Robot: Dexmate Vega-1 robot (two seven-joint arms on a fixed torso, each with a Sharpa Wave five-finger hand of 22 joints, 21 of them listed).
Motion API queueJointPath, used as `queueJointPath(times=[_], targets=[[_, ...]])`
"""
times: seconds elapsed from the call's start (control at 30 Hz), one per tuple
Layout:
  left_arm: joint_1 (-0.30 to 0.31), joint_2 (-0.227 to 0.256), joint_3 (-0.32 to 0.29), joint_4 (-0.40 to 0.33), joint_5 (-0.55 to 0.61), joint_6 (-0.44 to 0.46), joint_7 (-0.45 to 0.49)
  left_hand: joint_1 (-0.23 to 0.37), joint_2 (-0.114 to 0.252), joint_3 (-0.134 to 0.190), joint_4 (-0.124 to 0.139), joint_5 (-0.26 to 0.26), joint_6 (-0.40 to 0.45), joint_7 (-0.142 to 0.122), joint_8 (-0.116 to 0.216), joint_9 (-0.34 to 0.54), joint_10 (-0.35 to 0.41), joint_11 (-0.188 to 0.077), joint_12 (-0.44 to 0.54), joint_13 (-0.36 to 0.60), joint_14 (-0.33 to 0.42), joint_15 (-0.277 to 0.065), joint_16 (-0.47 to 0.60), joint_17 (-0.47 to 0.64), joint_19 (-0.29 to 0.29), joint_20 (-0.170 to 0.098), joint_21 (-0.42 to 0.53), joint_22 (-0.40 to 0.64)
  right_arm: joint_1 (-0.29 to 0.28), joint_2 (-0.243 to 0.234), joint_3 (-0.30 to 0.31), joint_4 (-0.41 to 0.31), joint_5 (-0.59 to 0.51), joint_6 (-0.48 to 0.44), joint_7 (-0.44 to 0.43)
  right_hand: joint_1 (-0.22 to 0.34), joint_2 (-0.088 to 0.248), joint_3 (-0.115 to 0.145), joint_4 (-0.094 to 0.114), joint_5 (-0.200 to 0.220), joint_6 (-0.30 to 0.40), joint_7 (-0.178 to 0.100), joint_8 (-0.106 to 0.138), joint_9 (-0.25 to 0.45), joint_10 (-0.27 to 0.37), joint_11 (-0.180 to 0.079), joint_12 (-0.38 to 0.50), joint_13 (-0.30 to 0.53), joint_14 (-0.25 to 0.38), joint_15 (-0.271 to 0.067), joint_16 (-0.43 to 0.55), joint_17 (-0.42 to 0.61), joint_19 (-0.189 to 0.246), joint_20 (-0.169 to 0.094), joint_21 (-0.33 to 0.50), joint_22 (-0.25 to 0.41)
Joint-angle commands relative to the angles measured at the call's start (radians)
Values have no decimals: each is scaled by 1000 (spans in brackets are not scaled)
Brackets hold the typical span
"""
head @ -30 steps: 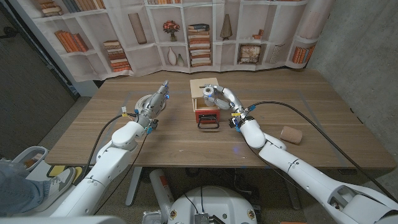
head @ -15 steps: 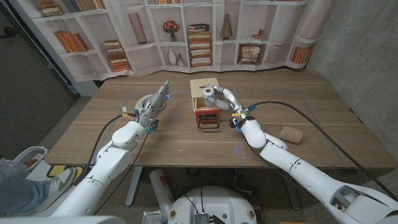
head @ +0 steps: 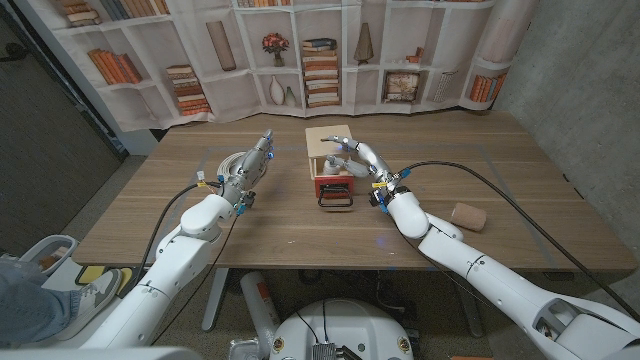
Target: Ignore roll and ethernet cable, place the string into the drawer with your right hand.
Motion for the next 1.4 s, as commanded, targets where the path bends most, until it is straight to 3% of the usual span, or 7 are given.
queueJointPath(times=[0.03, 0.43, 0.57, 0.73, 1.4], targets=[[-7, 1, 4, 5, -1, 6, -9, 10, 2, -5, 5, 4, -8, 1, 3, 6, -28, -1, 2, 2, -79, 7, 3, 4, -137, 2, -1, 3, 4, 1, -3, 2, -3, -1, 0, -9, -5, -6, -1, 7, -9, -1, -1, 3, -6, 7, 4, 6, -8, -1, 6, 2, -10, 3, 2, 2], [-25, 0, 13, 13, 2, 10, -19, 11, 3, -8, 5, 4, -9, 0, 2, 6, -29, -2, 2, 2, -79, 7, 3, 4, -138, 2, -1, 3, -3, -6, 5, -16, 0, 1, -6, -16, -7, -9, 0, 12, -12, 6, 5, 3, -9, 13, 10, 6, -9, 2, 10, 2, -13, -12, 5, 2], [-26, -1, 13, 14, 4, 10, -18, 12, 4, -8, 5, 4, -9, 1, 2, 6, -29, -2, 2, 2, -79, 7, 3, 4, -137, 1, 0, 3, -5, -8, 10, -20, 4, 10, -7, -29, 1, -10, 7, 18, -9, 12, 12, 4, -8, 8, 17, 7, -29, -34, 7, 3, -24, -46, 5, 3], [-28, -2, 13, 17, 3, 6, -20, 13, 4, -10, 5, 5, -9, 0, 2, 6, -29, -3, 2, 3, -79, 7, 3, 4, -138, -1, 0, 3, -8, -11, 14, -30, 5, 13, -5, -35, 7, -11, 12, 21, -6, 17, 14, 4, -8, 1, 19, 8, -33, -50, 9, 4, -30, -52, 5, 3], [-27, -3, 12, 17, 4, -2, -17, 16, 7, -13, 5, 5, -9, -1, 2, 6, -30, -3, 2, 3, -80, 7, 3, 4, -138, 1, 0, 3, -3, -13, 32, -47, -3, 37, -13, -45, 14, -12, 17, 24, -10, 17, 15, 3, -10, 4, 24, 8, -40, -50, 12, 5, -58, -53, 1, 3]])
